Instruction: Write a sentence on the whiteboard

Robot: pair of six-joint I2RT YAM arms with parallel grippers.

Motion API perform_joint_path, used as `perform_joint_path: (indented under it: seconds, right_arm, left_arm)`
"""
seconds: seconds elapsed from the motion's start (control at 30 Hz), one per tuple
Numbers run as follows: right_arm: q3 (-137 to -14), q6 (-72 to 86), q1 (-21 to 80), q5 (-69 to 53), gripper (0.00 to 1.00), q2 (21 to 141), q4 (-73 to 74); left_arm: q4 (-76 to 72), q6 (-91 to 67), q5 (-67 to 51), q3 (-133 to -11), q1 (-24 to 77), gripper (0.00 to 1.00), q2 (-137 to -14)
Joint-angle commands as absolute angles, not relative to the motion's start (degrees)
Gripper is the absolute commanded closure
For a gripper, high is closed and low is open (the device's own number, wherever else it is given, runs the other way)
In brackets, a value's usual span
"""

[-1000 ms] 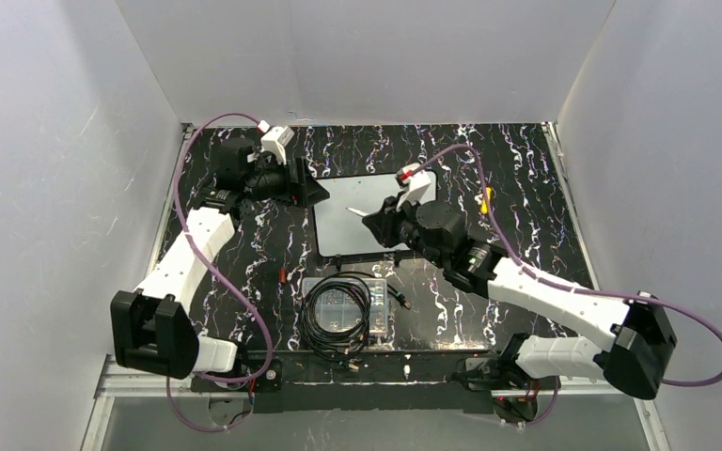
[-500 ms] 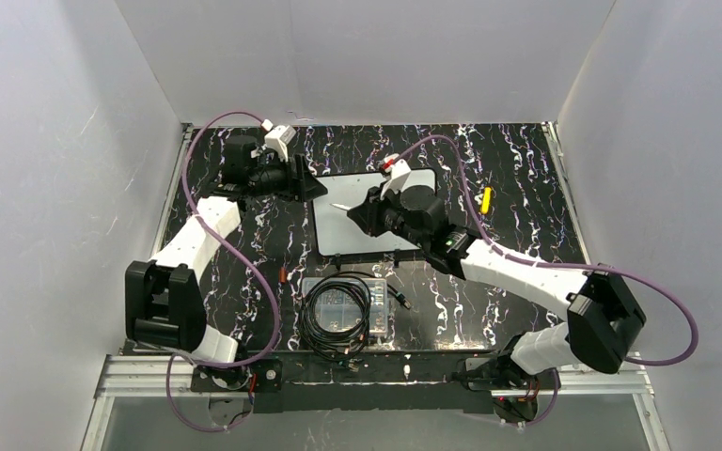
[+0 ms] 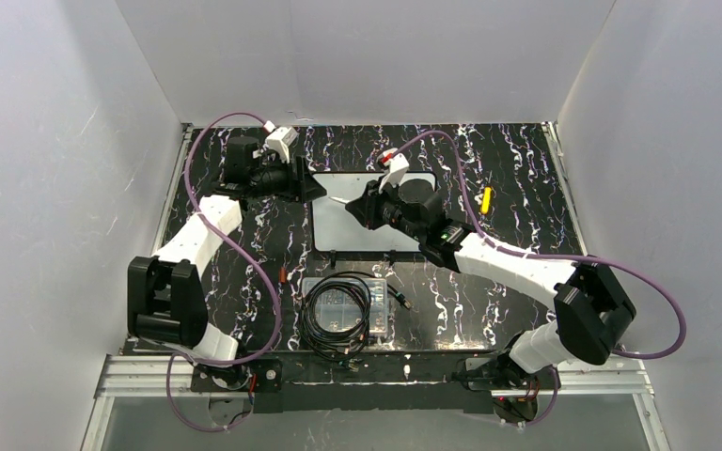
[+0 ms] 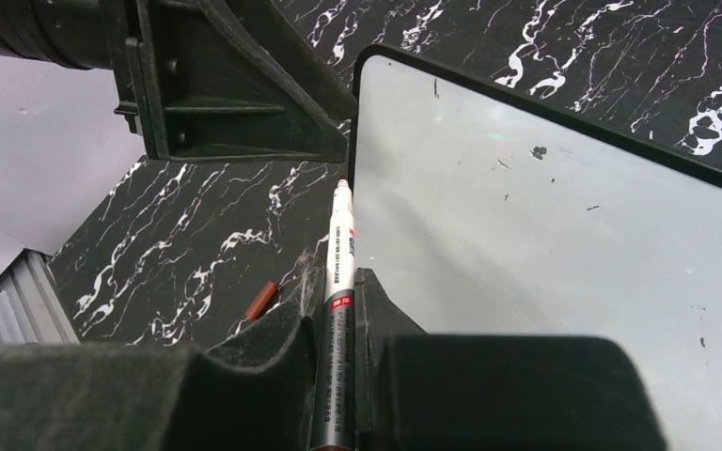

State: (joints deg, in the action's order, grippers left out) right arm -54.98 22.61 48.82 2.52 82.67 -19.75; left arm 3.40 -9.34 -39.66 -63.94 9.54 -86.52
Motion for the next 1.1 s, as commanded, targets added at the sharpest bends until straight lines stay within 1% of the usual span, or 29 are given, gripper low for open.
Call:
perform_joint_path:
  seconds: [0.0,0.17,0.4,0.63,0.77,0.83,0.93,1.07]
  right_arm:
    - [-57.12,22.92,48.69,1.94,0.99,81.99,-23.04]
    - [-55.96,22.94,48.69,1.93,0.99,80.38,-22.54]
    - [-54.66,22.94,48.69,1.14,0.99,78.18,-22.04]
    - [-52.94,23.03,48.69,0.44,0.99,75.34,-21.37]
    - [-52.25,23.04,48.69,0.36,0.99,73.6,-20.54]
    - [-51.92,22.95,48.65,0.45,0.99,72.75,-20.33]
    - [-51.6,22.87,48.69,0.48,0.99,71.92,-19.98]
    - [-50.99,23.11,48.69,0.38,0.99,71.02,-19.79]
  left_arm:
    - [3.58,-7.63,-40.11,-65.4,9.04,0.43,-81.46]
    - [0.72,-9.07,-40.83,-64.46,6.64,0.4,-80.9]
    - [-2.51,-10.83,-46.0,-67.61,5.98,0.37,-86.26]
    - [-2.69,-10.72,-52.35,-72.12,5.98,0.36,-93.18]
    - [-2.81,-10.16,-52.65,-72.32,5.98,0.36,-94.54]
    - [-2.79,-9.99,-53.03,-71.96,6.0,0.38,-94.63]
    - [-3.27,-10.65,-54.14,-70.92,6.11,0.46,-93.71]
    - [-3.51,-10.83,-53.58,-67.68,6.15,0.52,-91.2]
